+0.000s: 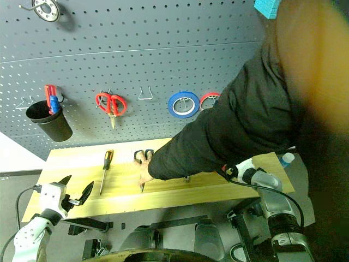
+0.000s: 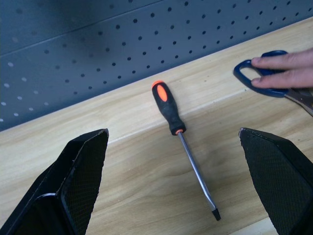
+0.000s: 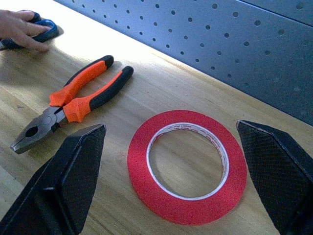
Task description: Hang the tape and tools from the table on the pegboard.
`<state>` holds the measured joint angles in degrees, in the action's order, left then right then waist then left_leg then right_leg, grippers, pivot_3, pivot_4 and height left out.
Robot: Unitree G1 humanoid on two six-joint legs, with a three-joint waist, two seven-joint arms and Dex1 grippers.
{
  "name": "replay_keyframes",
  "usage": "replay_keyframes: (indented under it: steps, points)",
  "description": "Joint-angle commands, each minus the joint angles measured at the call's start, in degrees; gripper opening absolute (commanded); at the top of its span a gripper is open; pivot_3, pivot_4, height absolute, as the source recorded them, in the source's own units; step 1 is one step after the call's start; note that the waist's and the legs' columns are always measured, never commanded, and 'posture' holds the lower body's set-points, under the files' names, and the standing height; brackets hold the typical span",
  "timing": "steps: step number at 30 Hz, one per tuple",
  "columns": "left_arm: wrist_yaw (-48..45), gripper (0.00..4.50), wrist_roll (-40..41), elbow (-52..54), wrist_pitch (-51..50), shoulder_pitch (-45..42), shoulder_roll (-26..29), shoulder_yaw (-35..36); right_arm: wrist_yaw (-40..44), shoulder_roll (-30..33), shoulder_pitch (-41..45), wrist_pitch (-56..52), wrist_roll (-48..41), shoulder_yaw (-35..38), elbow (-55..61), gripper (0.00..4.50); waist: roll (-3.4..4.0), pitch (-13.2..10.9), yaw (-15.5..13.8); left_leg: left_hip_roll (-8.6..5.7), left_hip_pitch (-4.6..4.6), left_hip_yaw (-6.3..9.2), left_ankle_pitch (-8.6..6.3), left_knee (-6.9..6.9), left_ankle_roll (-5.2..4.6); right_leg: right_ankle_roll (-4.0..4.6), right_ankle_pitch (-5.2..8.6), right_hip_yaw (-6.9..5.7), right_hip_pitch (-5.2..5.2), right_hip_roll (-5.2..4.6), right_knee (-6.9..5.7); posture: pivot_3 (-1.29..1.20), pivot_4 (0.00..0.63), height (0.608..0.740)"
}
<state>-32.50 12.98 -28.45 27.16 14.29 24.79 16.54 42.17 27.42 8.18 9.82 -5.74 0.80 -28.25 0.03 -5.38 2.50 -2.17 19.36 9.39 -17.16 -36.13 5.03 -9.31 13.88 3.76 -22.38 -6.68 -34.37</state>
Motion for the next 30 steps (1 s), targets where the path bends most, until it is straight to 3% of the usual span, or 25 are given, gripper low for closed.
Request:
replay_keyframes:
  steps: [1,30]
  points:
    - [-0.5,4.46,0.0,-2.0,2.2,-0.9,0.7,0.7,0.3,0.4,1.0,0.3,-0.1,0.2,1.5,4.5,0.0,0.0,0.0,0.0,0.0,0.0,0.0,0.0,0.0,0.0,0.0,0.0,0.0,0.0,0.0,-0.03,0.064,0.738]
    - [-2.4,4.46,0.6,-8.9,7.8,-1.4,0.8,1.1,0.6,0.5,0.6,0.5,-0.1,0.3,1.4,4.5,0.0,0.0,-0.1,0.0,0.0,0.0,0.0,0.0,0.0,-0.02,-0.01,0.0,0.0,0.0,0.0,-0.03,0.071,0.738]
